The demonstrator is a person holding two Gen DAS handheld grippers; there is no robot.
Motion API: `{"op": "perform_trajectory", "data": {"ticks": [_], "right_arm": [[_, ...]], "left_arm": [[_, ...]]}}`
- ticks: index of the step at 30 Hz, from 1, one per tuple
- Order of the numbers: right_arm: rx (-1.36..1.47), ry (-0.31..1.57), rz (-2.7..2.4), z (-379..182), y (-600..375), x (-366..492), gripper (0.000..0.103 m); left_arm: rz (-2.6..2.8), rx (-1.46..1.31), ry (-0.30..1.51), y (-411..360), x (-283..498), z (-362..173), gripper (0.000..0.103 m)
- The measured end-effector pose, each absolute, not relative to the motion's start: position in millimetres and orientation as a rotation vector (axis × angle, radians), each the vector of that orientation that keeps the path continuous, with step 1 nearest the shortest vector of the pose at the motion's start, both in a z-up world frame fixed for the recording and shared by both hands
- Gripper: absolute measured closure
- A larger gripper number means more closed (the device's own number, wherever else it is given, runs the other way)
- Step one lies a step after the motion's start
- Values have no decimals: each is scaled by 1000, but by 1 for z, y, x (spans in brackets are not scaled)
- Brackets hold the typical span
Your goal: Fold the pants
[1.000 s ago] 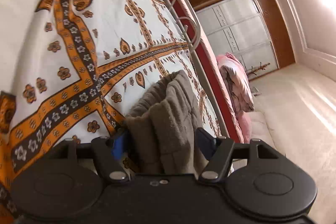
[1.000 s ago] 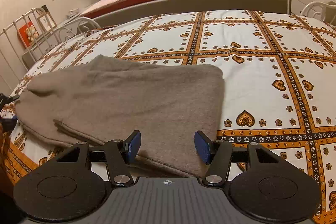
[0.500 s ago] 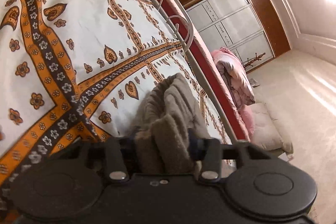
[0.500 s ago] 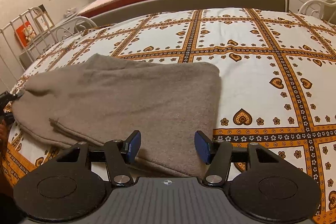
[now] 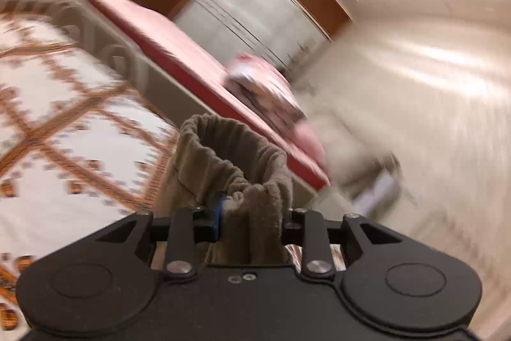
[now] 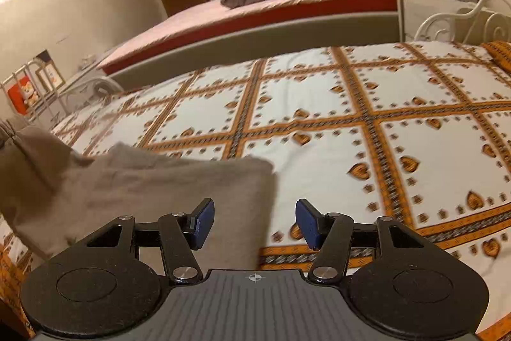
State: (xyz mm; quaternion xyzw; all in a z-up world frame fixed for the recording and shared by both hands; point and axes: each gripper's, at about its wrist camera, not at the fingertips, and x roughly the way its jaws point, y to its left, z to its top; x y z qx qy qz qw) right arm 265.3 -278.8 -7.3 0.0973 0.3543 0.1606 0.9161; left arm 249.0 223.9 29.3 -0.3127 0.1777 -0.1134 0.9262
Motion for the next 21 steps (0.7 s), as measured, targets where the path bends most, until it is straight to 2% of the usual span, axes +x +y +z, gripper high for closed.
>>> {"op": "perform_trajectory", "data": {"ticks": [9, 17, 19, 21], "right_arm": [[299, 737, 287, -8, -311, 263, 46], [339, 750, 262, -15, -337, 251, 46], [342, 763, 251, -18, -344, 247, 46], [347, 770, 241, -19, -349, 245, 46]], "left_arm": [[-452, -489, 461, 78, 292, 41, 83], [-619, -223, 609, -59, 320, 8, 83], [-652, -139, 674, -84, 321, -11, 80], [-672, -87, 764, -101, 324, -35, 73]]}}
